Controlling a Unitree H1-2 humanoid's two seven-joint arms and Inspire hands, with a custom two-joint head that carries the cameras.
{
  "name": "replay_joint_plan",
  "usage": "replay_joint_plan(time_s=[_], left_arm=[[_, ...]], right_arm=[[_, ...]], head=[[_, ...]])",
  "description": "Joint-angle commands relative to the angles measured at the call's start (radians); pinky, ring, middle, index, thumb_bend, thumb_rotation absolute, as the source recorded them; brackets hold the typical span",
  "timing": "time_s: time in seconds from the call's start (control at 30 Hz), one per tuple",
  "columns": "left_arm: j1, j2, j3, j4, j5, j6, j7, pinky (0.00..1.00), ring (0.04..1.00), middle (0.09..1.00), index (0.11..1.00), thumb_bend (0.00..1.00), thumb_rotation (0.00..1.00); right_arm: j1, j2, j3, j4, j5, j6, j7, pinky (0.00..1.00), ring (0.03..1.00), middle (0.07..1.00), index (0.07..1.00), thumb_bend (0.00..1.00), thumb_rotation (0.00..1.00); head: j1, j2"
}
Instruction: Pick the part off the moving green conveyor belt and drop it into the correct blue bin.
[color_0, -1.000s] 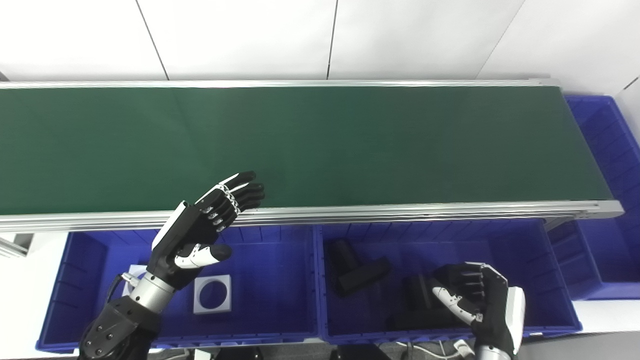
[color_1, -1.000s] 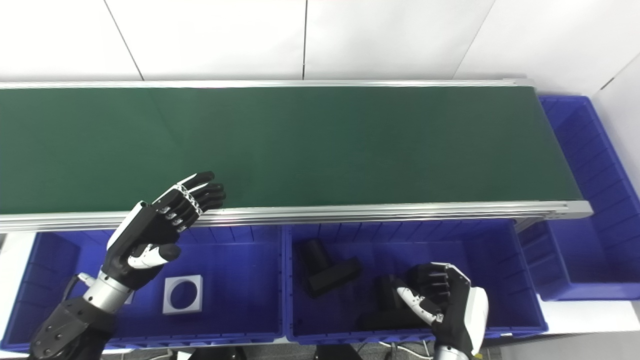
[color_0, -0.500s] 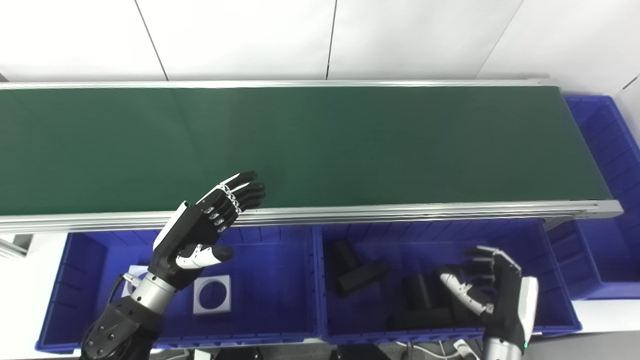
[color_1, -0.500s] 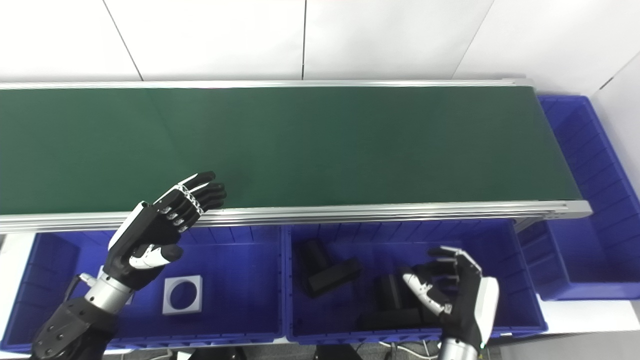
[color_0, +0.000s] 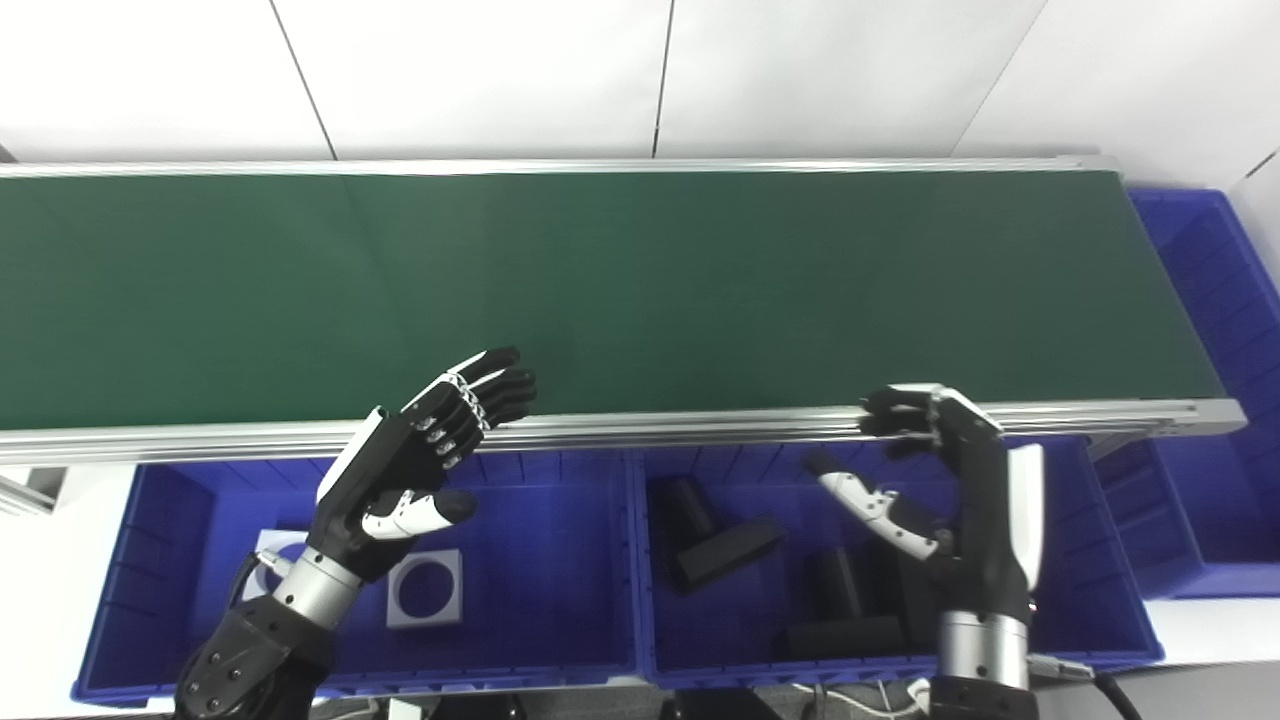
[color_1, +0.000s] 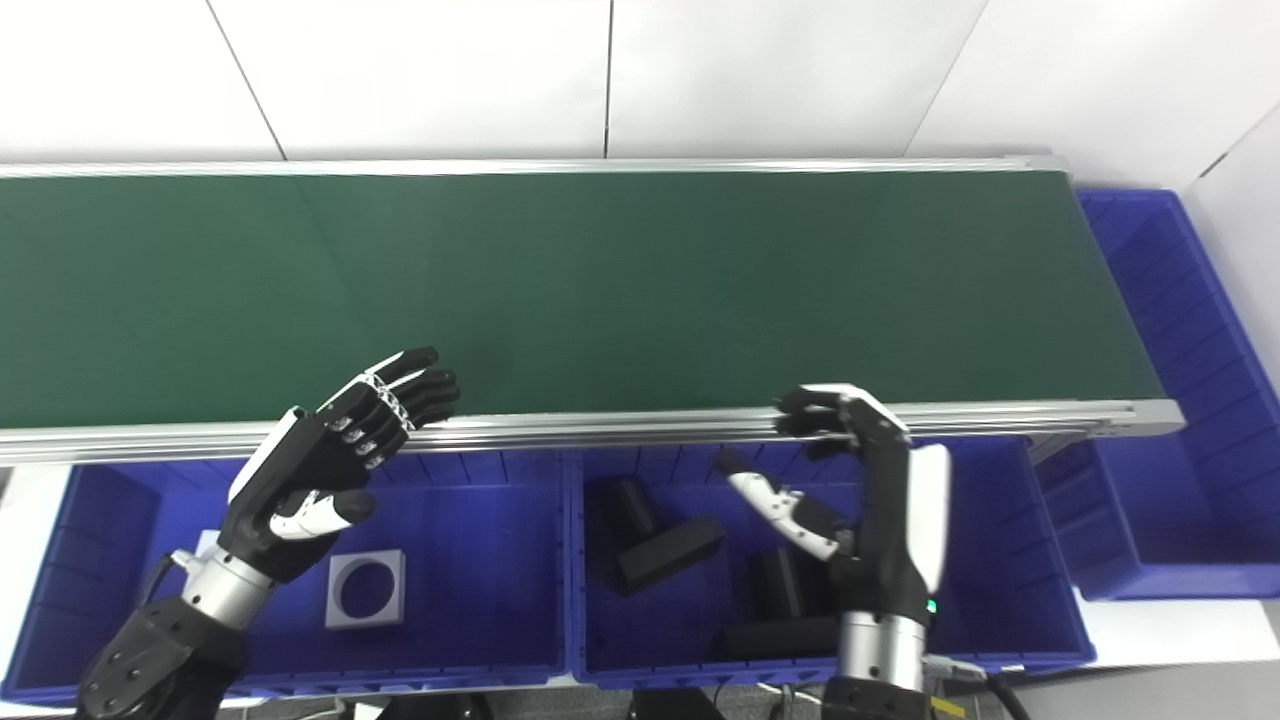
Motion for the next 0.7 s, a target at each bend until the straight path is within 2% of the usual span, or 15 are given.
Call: replay_joint_plan(time_s=[0.0,0.1,0.13,0.17,0.23,0.43,0.67], left_arm=[[-0.003,-0.011,-0.005,-0.013,0.003,-0.042,-0.004,0.86,0.855,0.844,0.876,0.93,0.45],[0.0,-0.018,-0.007,-0.005,0.014,-0.058,-0.002,0.85,0.847,0.842,0.875,0.93,0.46],[0.002,-0.021,-0.008,-0.001,0.02,-0.065,-0.001,0.85,0.846,0.842,0.875,0.93,0.46],[0.003,-0.023,-0.009,0.001,0.024,-0.069,0.0,0.85,0.847,0.844,0.876,0.93,0.46],[0.008,-0.03,-0.011,0.005,0.031,-0.076,0.003,0.85,0.848,0.845,0.875,0.93,0.46],[0.023,-0.05,-0.019,0.003,0.055,-0.081,0.018,0.86,0.852,0.853,0.879,0.93,0.47],[0.042,-0.066,-0.029,-0.004,0.068,-0.072,0.041,0.86,0.879,0.882,0.892,0.94,0.47]], right_arm=[[-0.028,0.007,0.029,-0.034,-0.014,0.009,0.03,0.56,0.634,0.672,0.498,0.51,0.16],[-0.052,0.004,0.055,-0.014,-0.001,-0.008,0.046,0.56,0.639,0.678,0.498,0.51,0.16],[-0.063,0.002,0.066,-0.002,0.004,-0.013,0.054,0.56,0.639,0.679,0.498,0.51,0.16],[-0.071,0.0,0.074,0.006,0.008,-0.016,0.058,0.58,0.65,0.689,0.658,0.6,0.28],[-0.091,-0.004,0.094,0.025,0.018,-0.013,0.075,0.59,0.658,0.695,0.724,0.64,0.33],[-0.159,-0.01,0.139,0.099,0.091,-0.007,0.119,0.61,0.686,0.731,0.771,0.65,0.4],[-0.182,-0.017,0.16,0.214,0.208,-0.032,0.132,0.67,0.75,0.791,0.834,0.65,0.51]], head=[[0.022,-0.012],[0.04,-0.02],[0.066,-0.03],[0.066,-0.03],[0.094,-0.039],[0.169,-0.068],[0.219,-0.089]])
